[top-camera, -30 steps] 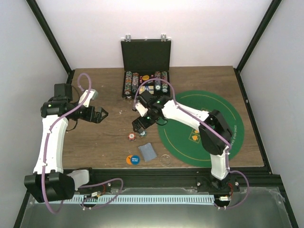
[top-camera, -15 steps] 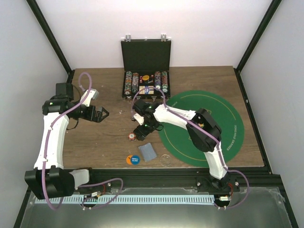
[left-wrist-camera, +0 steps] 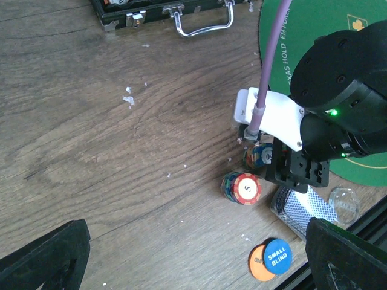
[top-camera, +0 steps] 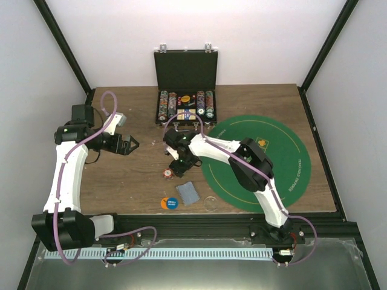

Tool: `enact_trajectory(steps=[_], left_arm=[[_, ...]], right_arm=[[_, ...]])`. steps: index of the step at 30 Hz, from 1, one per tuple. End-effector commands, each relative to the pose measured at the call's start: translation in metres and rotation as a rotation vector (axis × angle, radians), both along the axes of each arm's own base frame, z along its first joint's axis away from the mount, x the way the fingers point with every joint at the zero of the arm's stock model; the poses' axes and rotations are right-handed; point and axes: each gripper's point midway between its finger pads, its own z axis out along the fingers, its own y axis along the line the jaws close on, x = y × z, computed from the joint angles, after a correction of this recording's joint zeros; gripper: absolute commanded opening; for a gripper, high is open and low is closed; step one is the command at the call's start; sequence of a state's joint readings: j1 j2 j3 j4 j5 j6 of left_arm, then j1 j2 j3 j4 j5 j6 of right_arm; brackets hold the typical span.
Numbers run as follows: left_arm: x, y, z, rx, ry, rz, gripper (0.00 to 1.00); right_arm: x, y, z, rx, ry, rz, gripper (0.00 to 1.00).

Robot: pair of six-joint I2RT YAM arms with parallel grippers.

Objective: Distribute texas hold em gaming equipment

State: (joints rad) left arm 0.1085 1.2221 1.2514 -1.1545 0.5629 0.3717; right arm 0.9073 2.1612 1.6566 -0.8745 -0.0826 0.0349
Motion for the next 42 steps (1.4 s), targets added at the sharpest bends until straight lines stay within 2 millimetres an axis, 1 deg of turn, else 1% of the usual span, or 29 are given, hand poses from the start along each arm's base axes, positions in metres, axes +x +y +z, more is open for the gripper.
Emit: enact_trajectory(steps=[1, 4, 8, 11, 13, 20, 23, 28, 29, 31, 33, 36, 38, 42], left_arm=[[0.000, -0.003, 0.009, -0.006, -0.022, -0.019, 0.98], [0.001, -0.002, 0.010, -0.002, -0.025, -0.020, 0.98], [0.002, -0.001, 0.009, 0.004, -0.023, -0.016, 0.98], [0.003, 0.000, 0.009, 0.006, -0.022, -0.014, 0.98], [0.003, 0.000, 0.010, 0.006, -0.024, -0.014, 0.98], [0.002, 0.000, 0.012, 0.011, -0.028, -0.015, 0.98], [0.002, 0.000, 0.013, 0.012, -0.031, -0.015, 0.98], [0.001, 0.000, 0.014, 0.009, -0.032, -0.017, 0.98], [0.001, 0.000, 0.014, 0.010, -0.032, -0.018, 0.98], [0.001, -0.001, 0.014, 0.007, -0.032, -0.018, 0.98], [0.002, -0.001, 0.014, 0.005, -0.031, -0.018, 0.98], [0.003, -0.001, 0.013, 0.006, -0.029, -0.019, 0.98], [0.003, -0.001, 0.013, 0.006, -0.026, -0.020, 0.98], [0.002, -0.001, 0.014, 0.008, -0.029, -0.022, 0.98]], right_arm=[[0.003, -0.007, -0.007, -0.081, -0.051, -0.010, 0.69], [0.002, -0.011, -0.012, -0.117, -0.077, -0.012, 0.66], [0.001, -0.024, -0.017, -0.177, -0.103, -0.029, 0.61], [-0.001, -0.026, -0.019, -0.180, -0.106, -0.027, 0.58], [-0.003, -0.027, -0.021, -0.184, -0.105, -0.028, 0.53], [-0.009, -0.032, -0.025, -0.201, -0.098, -0.042, 0.42], [-0.011, -0.032, -0.024, -0.194, -0.088, -0.045, 0.31], [-0.012, -0.026, -0.017, -0.161, -0.083, -0.048, 0.04], [-0.011, -0.024, -0.015, -0.153, -0.085, -0.049, 0.01], [-0.010, -0.021, -0.012, -0.136, -0.090, -0.048, 0.01], [-0.009, -0.020, -0.012, -0.132, -0.091, -0.042, 0.01], [-0.011, -0.021, -0.019, -0.145, -0.081, -0.033, 0.05], [-0.013, -0.021, -0.022, -0.147, -0.069, -0.030, 0.12], [-0.016, -0.020, -0.026, -0.143, -0.050, -0.028, 0.31]])
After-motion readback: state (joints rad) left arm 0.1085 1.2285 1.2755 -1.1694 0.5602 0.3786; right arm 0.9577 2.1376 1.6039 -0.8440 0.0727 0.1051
